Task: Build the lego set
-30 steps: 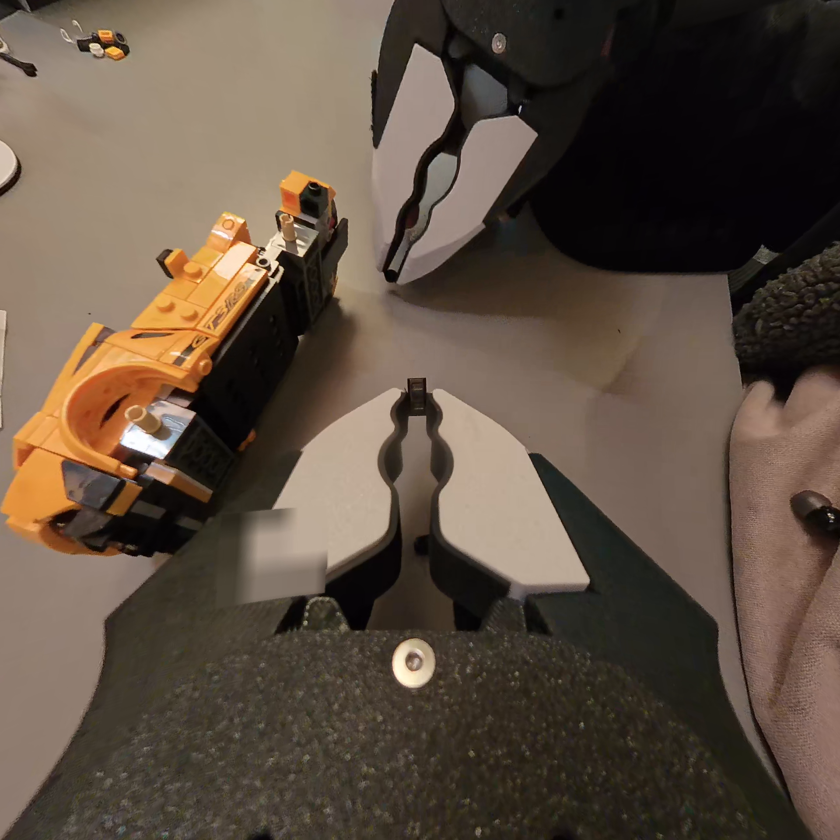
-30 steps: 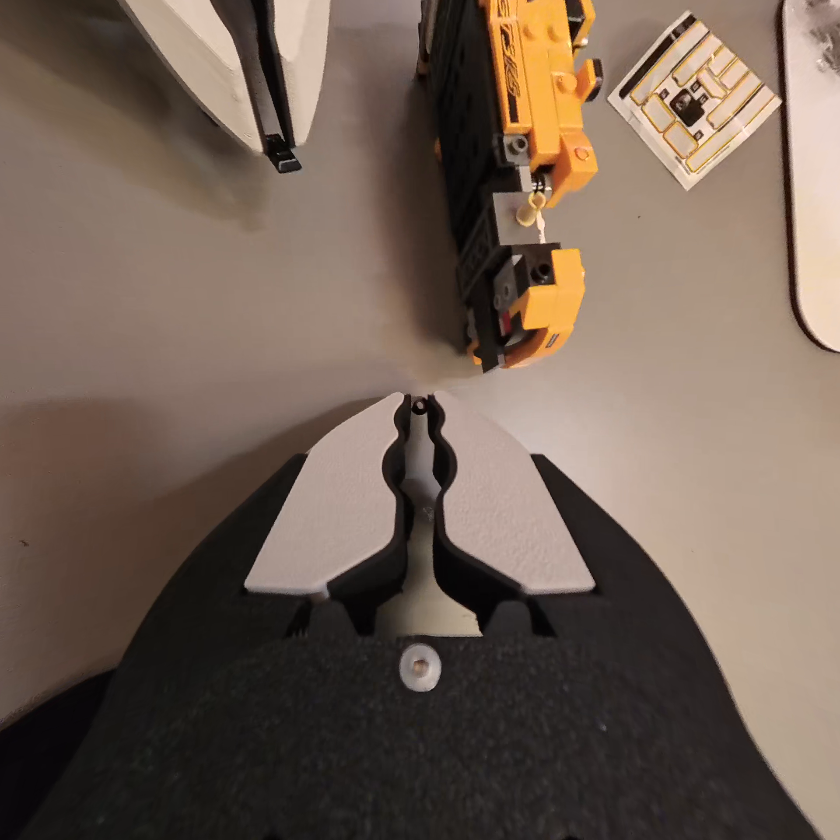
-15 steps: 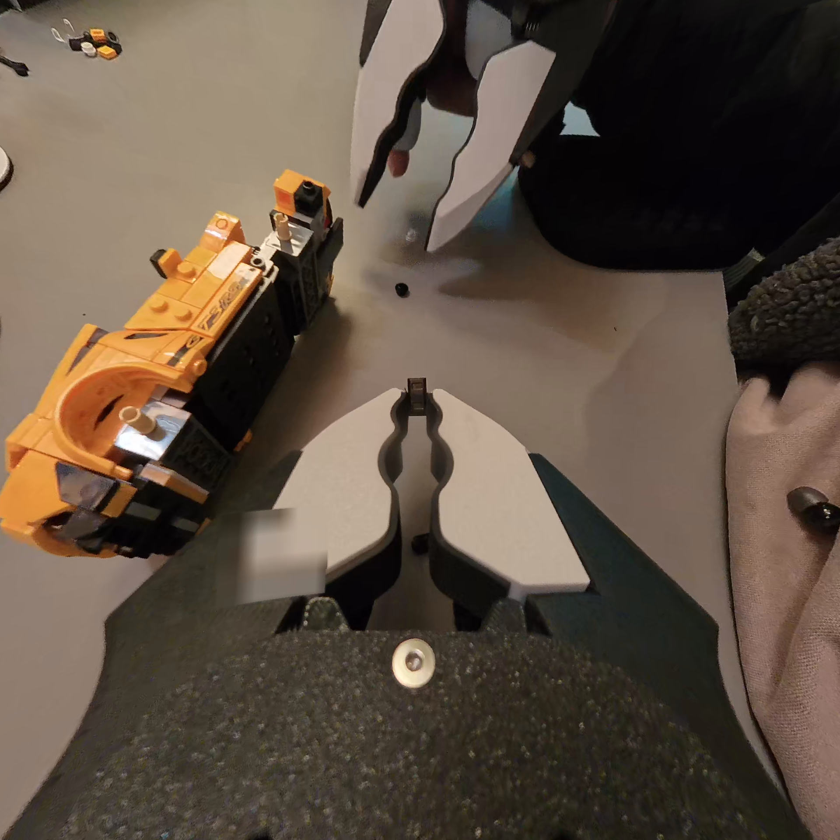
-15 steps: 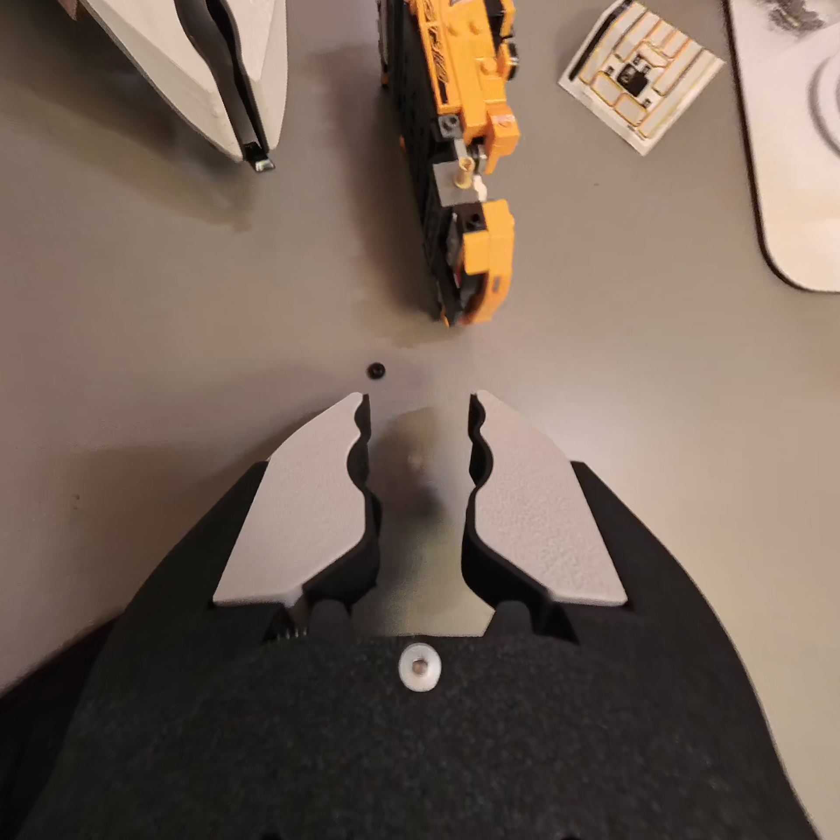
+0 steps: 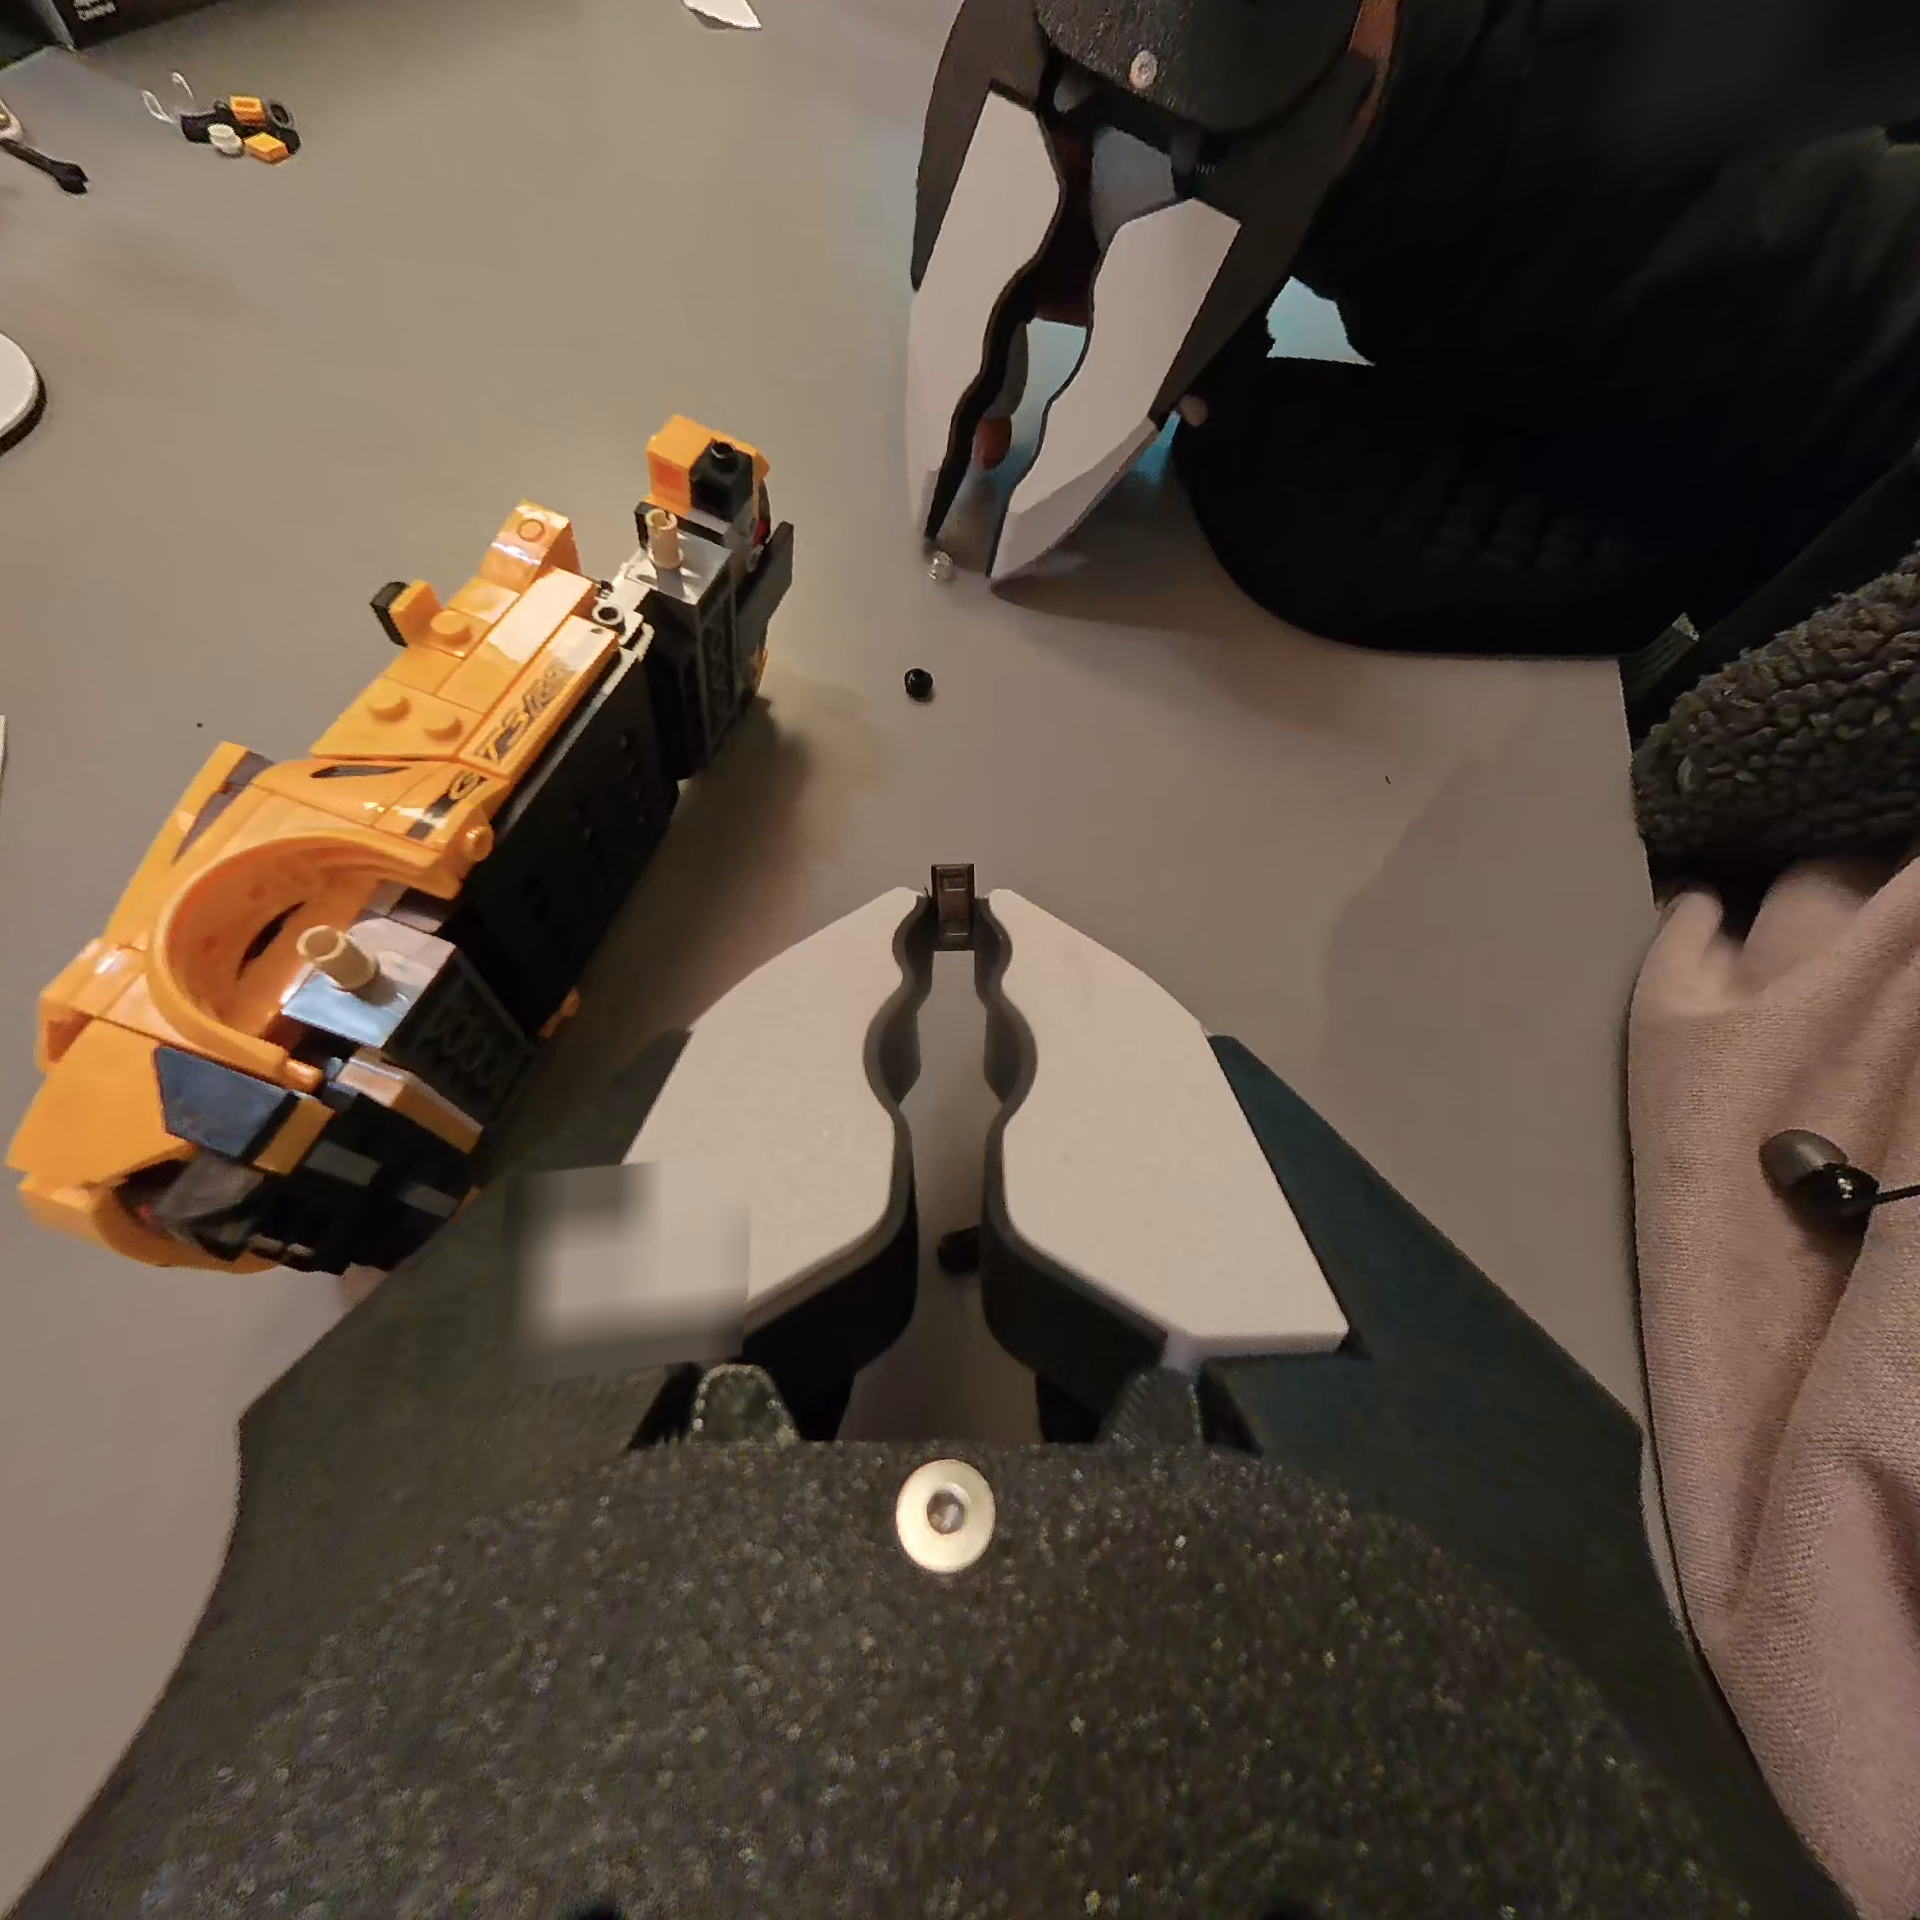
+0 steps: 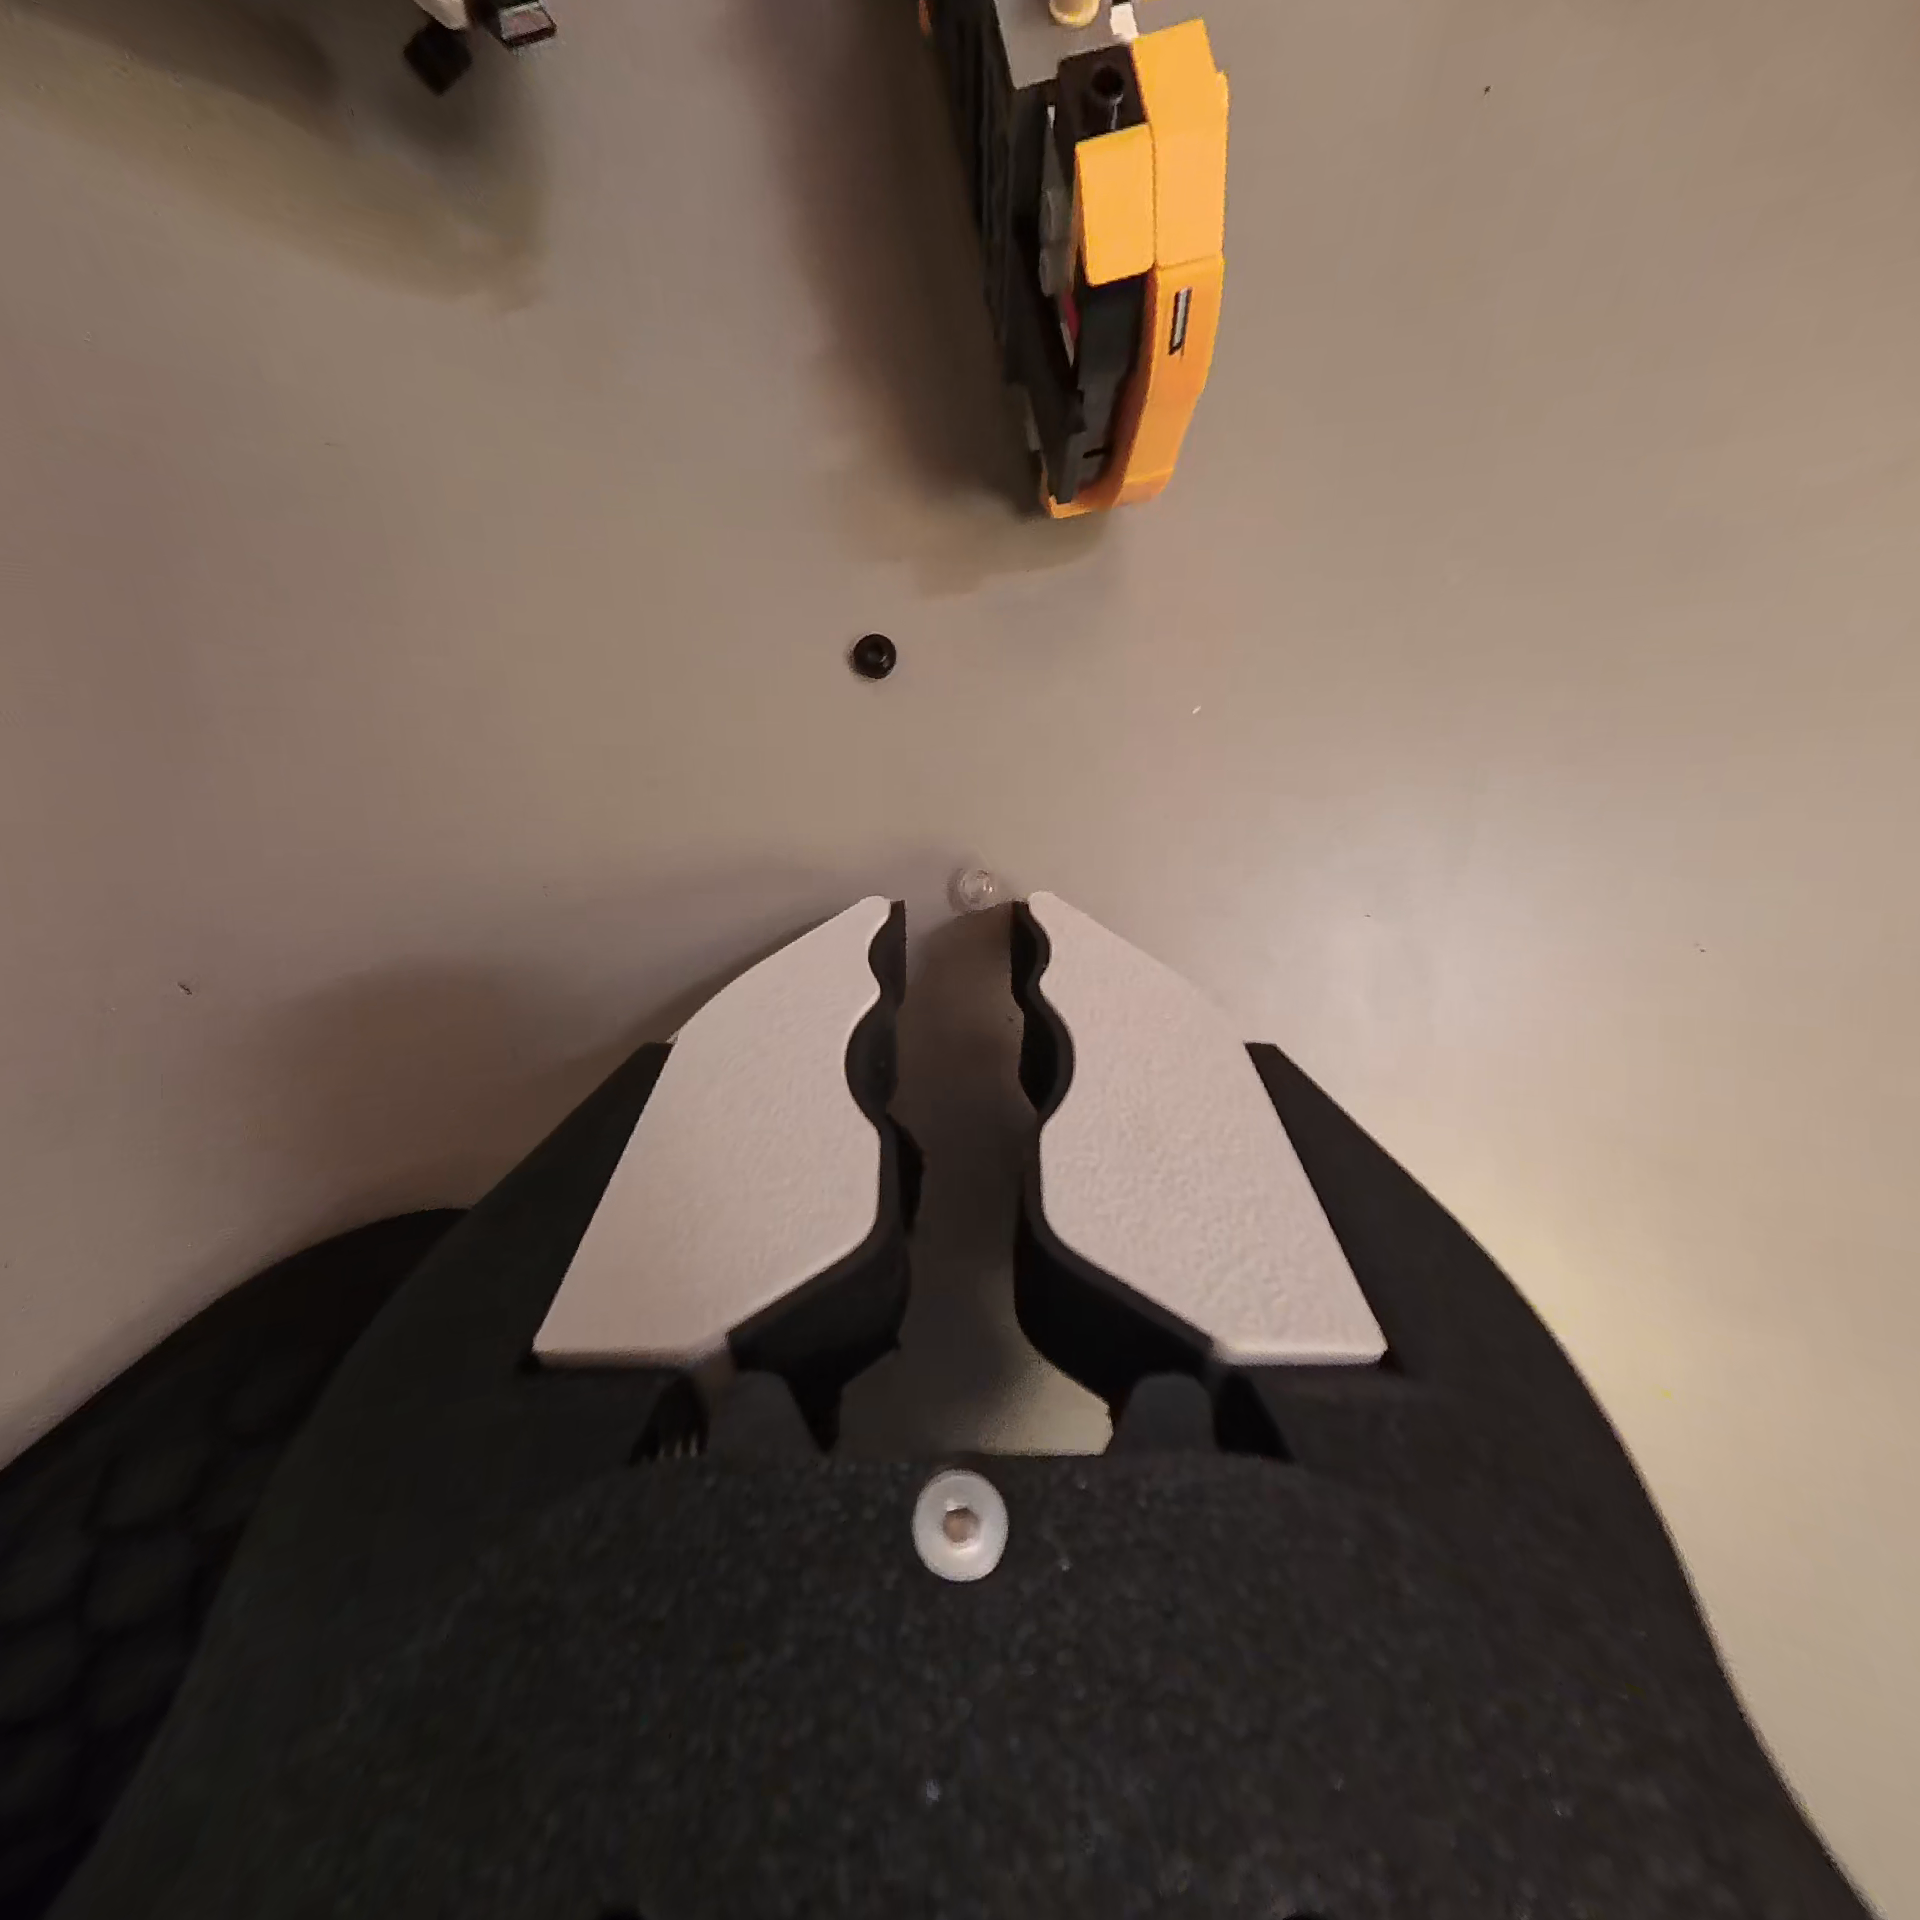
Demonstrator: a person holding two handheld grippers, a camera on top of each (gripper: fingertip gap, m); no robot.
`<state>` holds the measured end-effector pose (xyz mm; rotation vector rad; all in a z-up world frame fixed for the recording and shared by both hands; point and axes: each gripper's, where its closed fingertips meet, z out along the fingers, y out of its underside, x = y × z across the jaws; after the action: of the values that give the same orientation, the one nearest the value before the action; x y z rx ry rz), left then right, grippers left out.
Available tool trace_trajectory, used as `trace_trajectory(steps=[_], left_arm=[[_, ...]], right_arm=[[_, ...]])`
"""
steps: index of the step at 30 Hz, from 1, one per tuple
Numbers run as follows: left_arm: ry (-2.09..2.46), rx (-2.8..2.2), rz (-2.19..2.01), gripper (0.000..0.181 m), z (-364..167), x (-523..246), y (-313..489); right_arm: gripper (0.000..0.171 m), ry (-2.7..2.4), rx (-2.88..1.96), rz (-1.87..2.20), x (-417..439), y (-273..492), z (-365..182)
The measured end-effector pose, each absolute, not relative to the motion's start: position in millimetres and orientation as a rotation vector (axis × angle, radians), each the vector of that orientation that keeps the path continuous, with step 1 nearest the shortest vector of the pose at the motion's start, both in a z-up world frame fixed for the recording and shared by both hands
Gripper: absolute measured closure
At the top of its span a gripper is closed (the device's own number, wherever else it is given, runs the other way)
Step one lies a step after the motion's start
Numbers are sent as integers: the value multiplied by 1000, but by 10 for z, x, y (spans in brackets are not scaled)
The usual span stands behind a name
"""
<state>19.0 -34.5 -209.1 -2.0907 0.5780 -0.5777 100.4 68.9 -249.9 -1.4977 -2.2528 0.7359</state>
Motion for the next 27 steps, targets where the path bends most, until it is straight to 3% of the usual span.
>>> trace_trajectory(steps=[15,27], left_arm=[[574,-2085,-588,175,-2078,192,-349],[581,-2096,-588,175,-2101,203,-352]], right_arm=[[164,-2252,-1469,695,930,648,-2502],[164,-2417,-1184,789,701,-151,-2438]])
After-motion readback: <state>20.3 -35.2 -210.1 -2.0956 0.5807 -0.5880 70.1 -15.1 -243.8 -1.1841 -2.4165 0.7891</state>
